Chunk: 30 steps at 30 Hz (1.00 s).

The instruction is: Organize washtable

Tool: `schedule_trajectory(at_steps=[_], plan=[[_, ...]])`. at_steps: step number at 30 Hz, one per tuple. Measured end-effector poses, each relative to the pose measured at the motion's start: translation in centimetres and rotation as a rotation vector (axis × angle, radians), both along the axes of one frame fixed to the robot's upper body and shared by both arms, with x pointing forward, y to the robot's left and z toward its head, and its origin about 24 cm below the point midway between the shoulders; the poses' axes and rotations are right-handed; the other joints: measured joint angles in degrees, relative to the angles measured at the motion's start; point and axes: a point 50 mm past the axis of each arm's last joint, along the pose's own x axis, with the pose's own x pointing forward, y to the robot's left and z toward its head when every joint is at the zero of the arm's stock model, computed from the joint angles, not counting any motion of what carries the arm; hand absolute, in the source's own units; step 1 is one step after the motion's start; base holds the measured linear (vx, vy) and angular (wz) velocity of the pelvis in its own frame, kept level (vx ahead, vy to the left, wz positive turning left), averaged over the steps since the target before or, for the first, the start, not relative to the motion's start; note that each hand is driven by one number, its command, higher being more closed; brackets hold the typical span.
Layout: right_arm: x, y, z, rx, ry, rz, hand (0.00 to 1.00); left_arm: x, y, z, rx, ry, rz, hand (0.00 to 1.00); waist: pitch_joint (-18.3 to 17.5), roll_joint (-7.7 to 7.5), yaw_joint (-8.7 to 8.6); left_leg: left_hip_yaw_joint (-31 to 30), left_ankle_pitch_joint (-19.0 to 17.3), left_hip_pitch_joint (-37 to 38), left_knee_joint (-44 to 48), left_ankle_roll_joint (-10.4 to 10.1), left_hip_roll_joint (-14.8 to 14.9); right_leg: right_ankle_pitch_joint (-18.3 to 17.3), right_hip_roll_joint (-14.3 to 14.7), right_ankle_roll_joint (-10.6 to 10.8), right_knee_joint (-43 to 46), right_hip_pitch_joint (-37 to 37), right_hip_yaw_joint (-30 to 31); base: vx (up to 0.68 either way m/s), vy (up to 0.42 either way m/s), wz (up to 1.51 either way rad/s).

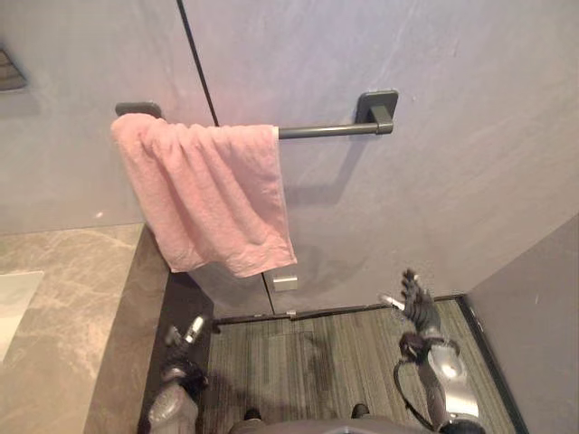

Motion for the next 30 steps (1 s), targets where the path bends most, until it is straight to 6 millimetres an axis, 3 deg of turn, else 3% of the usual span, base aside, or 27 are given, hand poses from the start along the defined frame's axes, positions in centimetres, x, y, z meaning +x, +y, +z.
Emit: schedule_trajectory(at_steps=[2,6,9,14,20,24,30], plan=[[0.9,0.6,2.2,-0.014,-0.106,0.032,0.00,0.8,1.4,2.6,0.066,-0.120,0.062,0.00,-0.1,0.26,0.01,0.0,0.1,0.0,0.0,0.1,-0.1,0.4,0.0,0.0,-0.7,0.4,0.0,-0.04,0.017,-0.01],[3.1,2.5,6.1,-0.064,-0.266,0.140,0.00,2.5,1.6,5.9,0.144,-0.258,0.059,0.00,-0.3,0.58,0.07,0.0,0.2,0.2,0.0,0.1,-0.1,1.6,0.1,-0.1,-2.0,1.2,0.0,-0.01,0.003,0.00],[4.3,4.2,7.8,-0.060,-0.346,0.228,0.00,3.0,1.7,7.4,0.176,-0.330,0.096,0.00,-0.5,0.82,0.30,-0.1,0.2,0.3,0.0,0.1,-0.2,1.7,0.1,-0.1,-2.0,1.4,0.0,0.00,0.000,0.00],[5.2,5.7,8.2,-0.023,-0.359,0.319,0.00,3.3,1.5,8.5,0.185,-0.381,0.107,0.00,-0.8,1.24,1.14,-0.3,0.5,0.6,-0.2,0.2,-0.2,1.7,0.0,-0.1,-2.1,1.6,-0.4,0.00,-0.002,0.02],[8.9,5.9,7.1,-0.023,-0.233,0.378,0.00,3.8,1.2,8.9,0.188,-0.399,0.098,0.00,-0.7,1.35,2.50,-1.6,1.4,0.8,-0.7,0.3,-0.3,1.9,0.1,-0.3,-2.5,2.9,-1.7,-0.03,0.001,0.12],[11.3,5.7,7.7,0.026,-0.201,0.362,0.00,3.9,1.4,9.2,0.209,-0.399,0.086,0.00,-0.6,1.61,3.97,-1.7,1.8,0.0,-0.9,0.3,-0.3,3.2,0.2,-0.3,-4.2,3.3,-1.9,-0.06,0.009,0.03],[13.0,5.5,9.1,0.013,-0.202,0.350,0.00,4.6,1.0,9.7,0.215,-0.420,0.044,0.00,-0.6,1.67,5.04,-2.7,2.6,-0.9,-1.8,0.3,-0.4,3.3,0.2,-0.4,-4.4,2.9,-3.0,-0.02,0.001,0.09]])
